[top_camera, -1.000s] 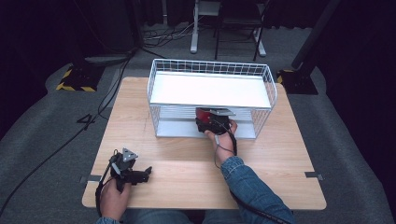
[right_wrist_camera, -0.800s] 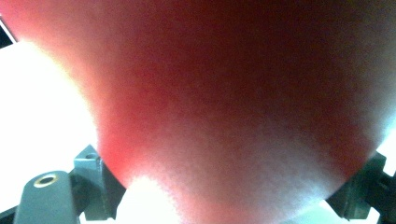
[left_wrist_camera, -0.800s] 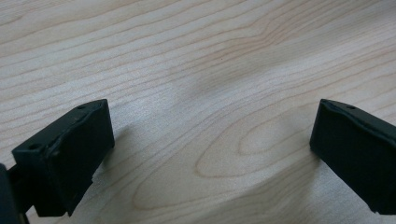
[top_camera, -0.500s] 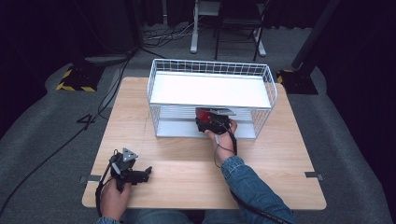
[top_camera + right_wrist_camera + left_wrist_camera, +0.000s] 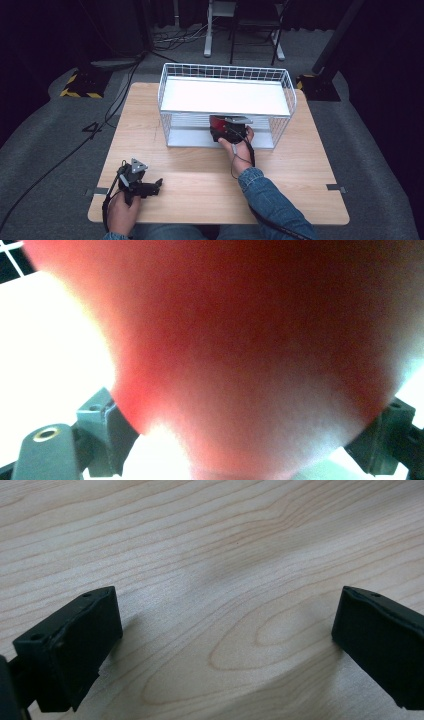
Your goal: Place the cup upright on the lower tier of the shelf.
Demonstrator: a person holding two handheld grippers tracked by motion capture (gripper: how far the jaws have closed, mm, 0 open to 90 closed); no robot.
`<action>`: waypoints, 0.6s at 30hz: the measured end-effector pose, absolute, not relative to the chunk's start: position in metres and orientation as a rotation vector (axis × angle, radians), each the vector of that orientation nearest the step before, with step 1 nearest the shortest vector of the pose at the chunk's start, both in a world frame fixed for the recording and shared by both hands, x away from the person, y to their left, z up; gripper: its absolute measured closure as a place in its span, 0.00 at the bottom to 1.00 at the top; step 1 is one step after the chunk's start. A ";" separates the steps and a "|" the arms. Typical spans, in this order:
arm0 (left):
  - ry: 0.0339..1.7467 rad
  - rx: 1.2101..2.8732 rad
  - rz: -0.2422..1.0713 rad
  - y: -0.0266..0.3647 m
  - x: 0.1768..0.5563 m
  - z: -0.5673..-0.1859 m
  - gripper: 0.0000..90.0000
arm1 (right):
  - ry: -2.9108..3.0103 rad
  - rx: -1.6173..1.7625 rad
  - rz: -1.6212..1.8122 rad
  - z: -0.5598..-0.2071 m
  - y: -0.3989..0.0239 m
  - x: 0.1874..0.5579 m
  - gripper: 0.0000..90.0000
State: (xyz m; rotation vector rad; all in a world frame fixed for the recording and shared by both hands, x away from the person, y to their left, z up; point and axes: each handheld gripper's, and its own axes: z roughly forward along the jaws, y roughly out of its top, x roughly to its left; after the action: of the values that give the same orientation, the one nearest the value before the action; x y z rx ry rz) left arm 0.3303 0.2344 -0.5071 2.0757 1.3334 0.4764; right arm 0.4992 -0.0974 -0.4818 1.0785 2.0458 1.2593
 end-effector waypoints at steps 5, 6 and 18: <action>1.331 2.078 0.477 0.234 0.331 -0.507 0.00 | 2.049 1.094 1.266 -0.483 -0.102 0.494 0.18; 1.331 2.078 0.477 0.234 0.331 -0.507 0.00 | 2.049 1.094 1.266 -0.483 -0.102 0.494 0.18; 1.338 2.073 0.476 0.233 0.332 -0.507 0.00 | 2.074 1.097 1.283 -0.475 -0.122 0.472 0.18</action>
State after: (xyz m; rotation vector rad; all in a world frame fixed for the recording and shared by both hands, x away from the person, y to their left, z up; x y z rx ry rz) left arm 0.3324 0.2334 -0.5071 2.0731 1.3376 0.4765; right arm 0.4718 -0.1215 -0.4747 1.0972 2.0744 1.2835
